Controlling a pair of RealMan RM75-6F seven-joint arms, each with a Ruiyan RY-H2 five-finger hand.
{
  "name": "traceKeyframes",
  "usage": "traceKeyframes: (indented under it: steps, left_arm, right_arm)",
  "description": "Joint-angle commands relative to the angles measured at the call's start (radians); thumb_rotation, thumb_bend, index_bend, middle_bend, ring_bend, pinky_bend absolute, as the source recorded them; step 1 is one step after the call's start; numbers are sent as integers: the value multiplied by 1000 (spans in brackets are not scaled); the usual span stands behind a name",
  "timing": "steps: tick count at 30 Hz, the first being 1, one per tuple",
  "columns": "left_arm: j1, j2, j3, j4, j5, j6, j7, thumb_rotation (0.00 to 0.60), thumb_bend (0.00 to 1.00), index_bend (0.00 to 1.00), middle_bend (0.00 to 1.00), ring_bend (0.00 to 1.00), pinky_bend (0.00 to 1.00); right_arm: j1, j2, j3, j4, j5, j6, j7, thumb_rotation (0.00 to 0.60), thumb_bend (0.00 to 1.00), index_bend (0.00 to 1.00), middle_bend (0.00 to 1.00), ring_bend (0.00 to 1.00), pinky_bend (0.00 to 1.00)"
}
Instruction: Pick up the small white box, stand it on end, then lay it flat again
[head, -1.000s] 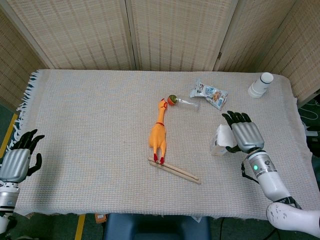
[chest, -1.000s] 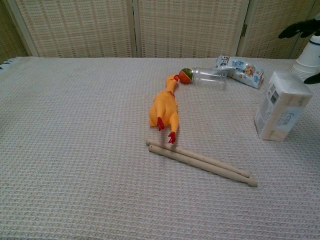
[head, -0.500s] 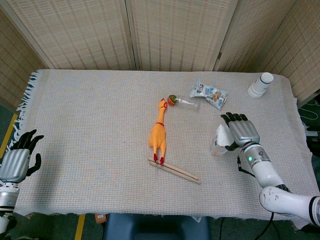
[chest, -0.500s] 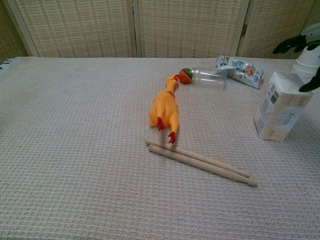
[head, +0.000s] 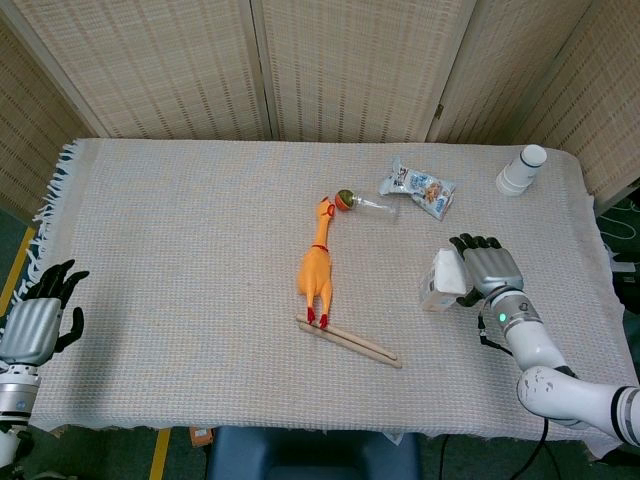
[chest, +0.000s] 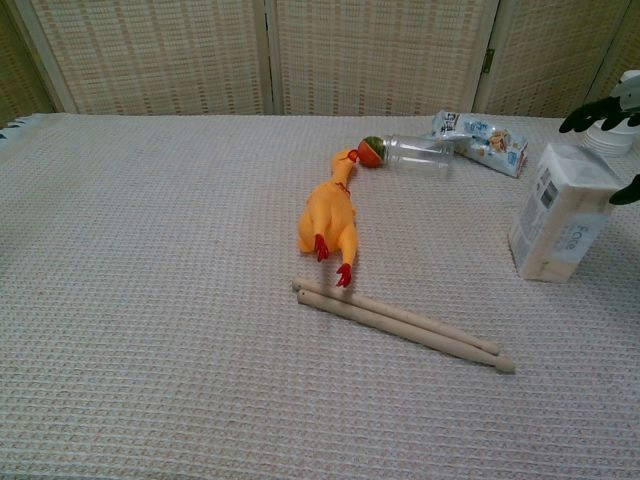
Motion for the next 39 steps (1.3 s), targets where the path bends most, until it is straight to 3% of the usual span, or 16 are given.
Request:
traceKeyframes:
  steps: [1,9,20,29,33,36,39]
  left_arm:
    - [0,0,0,2,-1,-1,-1,600,627,164,0,0,192]
    - [-1,-1,0,8,-4,-7,-7,600,627,164,0,0,192]
    - [-6,-5,2,14,-1,-16,-9,600,628,164,0,0,193]
    - [-5,-5,5,12,5,-14,-8,600,627,164,0,0,193]
    - [-5,-6,5,9,7,-11,-5,600,627,164,0,0,193]
    - [-3,-5,4,7,8,-7,-5,600,627,164,0,0,194]
    - [-3,-5,4,5,5,-6,-3,600,627,164,0,0,194]
  right_arm:
    - [6,-19,0,29,-3,-15,19,600,185,0,42,0,0]
    - [27,-51,-13,63,9,-28,28,600,187,9,85,0,0]
    - [36,-72,-6,79,-22,-24,65,600,196,125,171,17,0]
    - [17,-71,-6,84,-78,-18,108,600,246,354,411,199,0]
    - [-45,-64,31,83,-203,-3,226,600,273,385,440,235,0]
    - [-153,-83,97,123,-424,22,458,600,275,371,441,237,0]
    - [-267,-186,149,264,-685,121,778,600,301,372,441,236,0]
